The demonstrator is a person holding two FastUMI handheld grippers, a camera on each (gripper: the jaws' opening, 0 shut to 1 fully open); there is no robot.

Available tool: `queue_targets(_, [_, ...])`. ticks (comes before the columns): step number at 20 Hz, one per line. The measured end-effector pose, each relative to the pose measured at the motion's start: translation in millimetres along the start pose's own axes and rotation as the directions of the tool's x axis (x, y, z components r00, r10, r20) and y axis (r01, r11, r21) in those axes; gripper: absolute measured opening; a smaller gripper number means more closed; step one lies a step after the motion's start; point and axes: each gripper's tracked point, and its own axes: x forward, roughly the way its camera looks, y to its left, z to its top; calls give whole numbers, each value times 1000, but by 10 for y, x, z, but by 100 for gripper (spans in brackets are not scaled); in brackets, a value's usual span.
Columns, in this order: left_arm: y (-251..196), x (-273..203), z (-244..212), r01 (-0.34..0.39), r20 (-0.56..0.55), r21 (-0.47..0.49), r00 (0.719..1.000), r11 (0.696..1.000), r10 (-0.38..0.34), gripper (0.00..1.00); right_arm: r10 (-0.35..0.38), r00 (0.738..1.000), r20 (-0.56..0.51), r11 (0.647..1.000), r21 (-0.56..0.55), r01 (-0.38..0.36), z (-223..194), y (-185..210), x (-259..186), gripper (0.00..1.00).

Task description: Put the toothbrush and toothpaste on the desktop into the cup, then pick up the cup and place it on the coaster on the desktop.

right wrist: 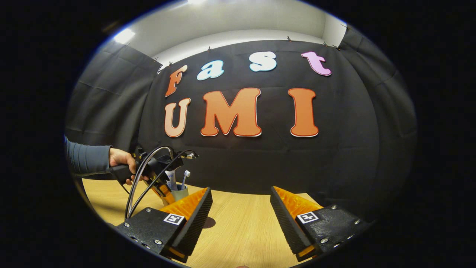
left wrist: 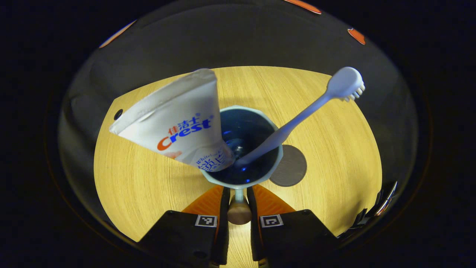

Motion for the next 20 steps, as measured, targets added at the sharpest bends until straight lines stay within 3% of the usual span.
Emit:
queue_targets(6, [-433, 250, -190, 20, 8, 63, 1000, 998, -21, 29, -31, 999, -10, 1000, 6, 31, -10, -151, -155, 94])
queue_targets(10, [-657, 208, 176, 25, -4, 92, 1000, 995, -25, 28, -44, 999, -30, 999, 22, 45, -61, -234, -267, 95])
queue_targets(20, [-590, 245, 1162, 36, -53, 120, 998, 992, -30, 28, -80, 994, -76, 996, 24, 82, -231, -436, -502, 95])
